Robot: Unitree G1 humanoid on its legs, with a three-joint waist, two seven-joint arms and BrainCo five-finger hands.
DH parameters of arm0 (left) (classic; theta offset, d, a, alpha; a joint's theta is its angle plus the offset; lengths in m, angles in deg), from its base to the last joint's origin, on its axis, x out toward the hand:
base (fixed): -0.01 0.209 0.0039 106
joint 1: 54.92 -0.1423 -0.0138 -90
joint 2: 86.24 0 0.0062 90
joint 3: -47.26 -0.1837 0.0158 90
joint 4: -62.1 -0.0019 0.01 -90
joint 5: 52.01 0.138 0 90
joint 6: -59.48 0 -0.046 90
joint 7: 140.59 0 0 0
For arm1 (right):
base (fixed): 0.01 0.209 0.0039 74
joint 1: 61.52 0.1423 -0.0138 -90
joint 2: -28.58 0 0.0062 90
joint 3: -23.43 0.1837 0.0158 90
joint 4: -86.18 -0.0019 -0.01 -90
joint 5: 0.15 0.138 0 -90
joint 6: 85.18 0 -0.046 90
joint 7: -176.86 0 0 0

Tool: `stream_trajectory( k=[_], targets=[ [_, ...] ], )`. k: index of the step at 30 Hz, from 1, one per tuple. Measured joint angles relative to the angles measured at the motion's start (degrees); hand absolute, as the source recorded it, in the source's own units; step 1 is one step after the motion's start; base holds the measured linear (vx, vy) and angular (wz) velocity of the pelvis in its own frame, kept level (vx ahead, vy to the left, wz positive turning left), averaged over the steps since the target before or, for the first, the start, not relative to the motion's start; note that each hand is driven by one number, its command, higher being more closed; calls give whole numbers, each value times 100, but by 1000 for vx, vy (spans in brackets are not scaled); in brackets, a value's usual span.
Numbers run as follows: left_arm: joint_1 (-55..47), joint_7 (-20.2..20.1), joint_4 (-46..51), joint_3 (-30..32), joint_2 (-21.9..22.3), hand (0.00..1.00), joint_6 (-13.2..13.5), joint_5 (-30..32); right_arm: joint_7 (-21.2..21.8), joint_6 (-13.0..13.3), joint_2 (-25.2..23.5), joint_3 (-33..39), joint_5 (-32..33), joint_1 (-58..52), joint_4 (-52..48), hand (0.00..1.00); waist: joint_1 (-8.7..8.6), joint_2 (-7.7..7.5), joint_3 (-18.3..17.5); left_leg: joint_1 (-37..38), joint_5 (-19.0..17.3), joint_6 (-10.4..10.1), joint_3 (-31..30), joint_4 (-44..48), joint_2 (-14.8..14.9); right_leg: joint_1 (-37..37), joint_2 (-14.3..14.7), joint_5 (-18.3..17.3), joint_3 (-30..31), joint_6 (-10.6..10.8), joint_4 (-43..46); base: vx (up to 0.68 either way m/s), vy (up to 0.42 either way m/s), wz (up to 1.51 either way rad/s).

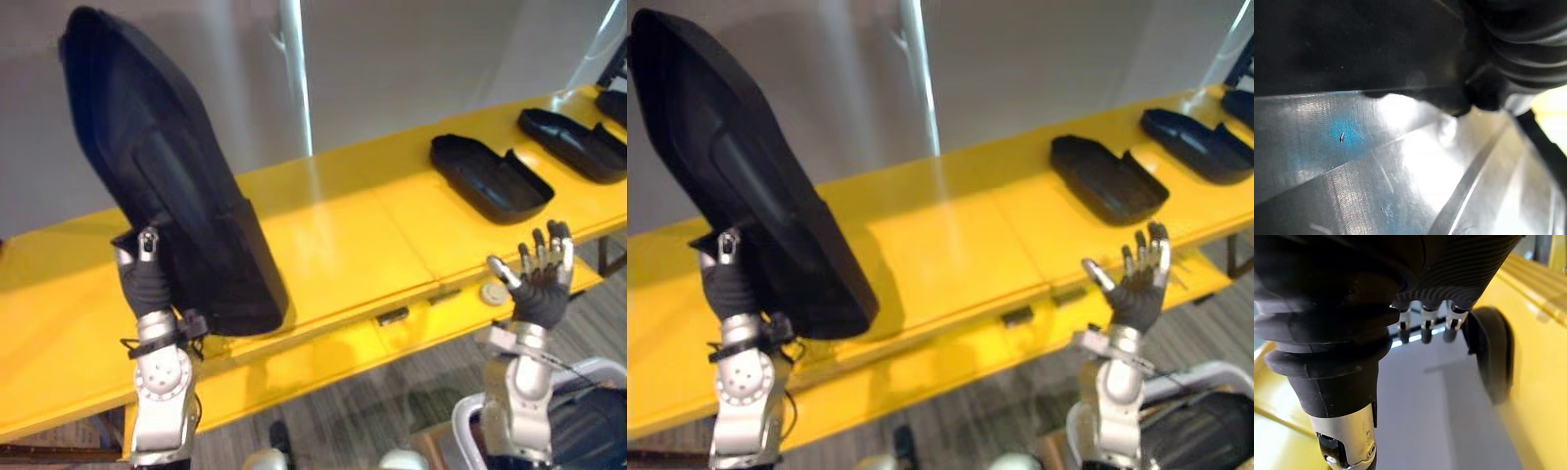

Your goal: Walk over and take plastic housings, then place them on the shelf

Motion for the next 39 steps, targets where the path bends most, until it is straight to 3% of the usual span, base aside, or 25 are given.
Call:
stream_trajectory(
  k=[2, 4, 5, 8, 12, 15, 16, 21, 29, 35, 38, 39],
  targets=[
    [13, -37, -40, 2, -53, 100, 1, -25, 37, -7, -32, -96, -5, -127, 48, 0, 18, 7, 48, 97, -4, 7, -159, -54, 85, -248, 130, 287, 250, -4, 525, -21, 56, 11],
    [49, -49, -149, 22, -166, 100, -1, -72, 99, -5, -83, -101, -31, -227, 43, 0, 4, -44, 155, 133, -13, 19, -300, -92, 213, -250, 505, 109, 478, 200, 645, -28, -39, 19],
    [38, -50, -215, 94, -208, 100, -5, -73, 137, -3, -90, -76, -114, -246, 21, 0, 31, -177, 183, 161, -13, 18, -362, -90, 213, -229, 661, -16, 351, 25, 557, -21, -104, -3],
    [-72, -47, -336, 207, -176, 100, -15, -69, 306, 56, -90, 104, -106, -257, -50, 0, 46, -200, 207, 149, 18, 11, -254, -64, 179, -116, 643, -64, 400, 54, 241, -3, -67, -18],
    [-66, -73, -329, 176, -159, 100, -15, -20, 317, 64, -88, 167, -103, -275, -53, 0, -1, -119, 257, 193, 48, 3, -118, -73, 6, -24, 424, -404, 410, 294, 23, -38, -40, -19],
    [-67, -72, -314, 174, -156, 100, -18, -1, 315, 63, -88, 173, -102, -311, -80, 0, -63, -6, 270, 251, 94, -59, -122, -100, 48, 104, 477, -459, 410, 364, -180, -56, -28, -8],
    [-70, -58, -271, 174, -156, 100, -18, -1, 324, 63, -88, 172, -98, -314, -138, 0, -58, 28, 248, 248, 117, -44, -114, -100, 94, 196, 537, -365, 403, 461, -399, 0, 0, 0],
    [-83, 13, 9, 177, -159, 100, -25, -11, 492, 52, -85, 99, 11, -143, -328, 0, 47, 46, 161, 5, 152, -92, -60, -103, 305, 345, 816, 168, 393, 443, -1333, 8, -8, -6],
    [-209, -190, 10, 97, -154, 100, -126, 7, 422, 15, -69, 48, 2, -107, -317, 0, 27, 6, 110, -53, 176, -103, -82, -104, 313, 349, 832, 277, 351, 522, -1370, 34, -10, 3],
    [-197, -686, -28, -41, -200, 100, -486, 203, 230, -16, -68, 50, -9, -314, -318, 0, -14, 109, -6, -51, 175, -103, 81, -110, 331, 261, 826, 275, 439, 517, -1336, -13, 4, -9],
    [59, -807, -470, -131, -469, 100, -951, 253, 182, -13, -64, 57, -75, -467, -319, 0, -79, 175, -171, -24, 173, -106, 220, -111, 370, 162, 840, 276, 572, 512, -1315, -35, 11, -22],
    [330, -816, -834, -180, -639, 100, -1219, 207, 187, -10, -57, 55, -137, -489, -320, 0, -124, 200, -188, 15, 173, -107, 286, -111, 387, 161, 845, 262, 611, 486, -1317, -59, 14, -37]
  ],
)
